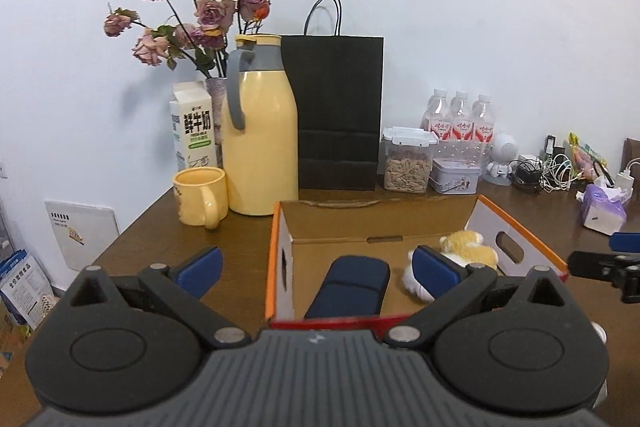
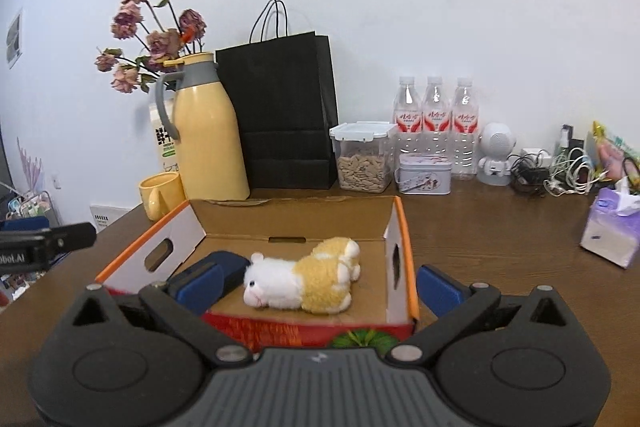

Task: Organize objects
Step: 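Move both grippers back toward the white bottle caps on the table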

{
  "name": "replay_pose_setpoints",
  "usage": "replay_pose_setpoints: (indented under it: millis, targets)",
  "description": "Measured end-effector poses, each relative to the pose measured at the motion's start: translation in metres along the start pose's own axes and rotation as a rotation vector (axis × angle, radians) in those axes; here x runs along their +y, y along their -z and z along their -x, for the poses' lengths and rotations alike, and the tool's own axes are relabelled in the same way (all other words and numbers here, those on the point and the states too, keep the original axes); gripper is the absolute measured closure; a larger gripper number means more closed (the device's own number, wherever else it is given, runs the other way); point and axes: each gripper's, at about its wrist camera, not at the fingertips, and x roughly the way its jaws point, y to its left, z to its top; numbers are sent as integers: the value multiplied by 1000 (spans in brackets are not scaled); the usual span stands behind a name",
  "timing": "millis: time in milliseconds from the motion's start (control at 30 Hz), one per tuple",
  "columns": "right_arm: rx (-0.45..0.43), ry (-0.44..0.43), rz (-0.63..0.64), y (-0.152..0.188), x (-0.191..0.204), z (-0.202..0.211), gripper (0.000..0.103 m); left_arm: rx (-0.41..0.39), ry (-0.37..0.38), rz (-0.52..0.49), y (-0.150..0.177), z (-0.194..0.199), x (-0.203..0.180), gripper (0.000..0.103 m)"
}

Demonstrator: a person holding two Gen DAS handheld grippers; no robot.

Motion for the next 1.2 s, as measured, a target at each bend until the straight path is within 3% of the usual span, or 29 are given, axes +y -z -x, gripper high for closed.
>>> replay_pose_setpoints:
  millis: [300, 633, 1000, 1200]
  targets:
    - [-9, 36, 40, 44, -1, 52, 0, 37, -20, 9, 38, 31, 22, 0]
    - [44, 91, -1, 86, -19, 75, 0, 104, -56, 67, 72, 46, 41, 0]
    - [94, 155, -72, 101, -55, 54, 3, 136, -77, 96, 82, 43, 45, 0]
    - [155, 171, -55, 94, -67, 19, 18, 150, -82, 95, 83, 36, 42, 0]
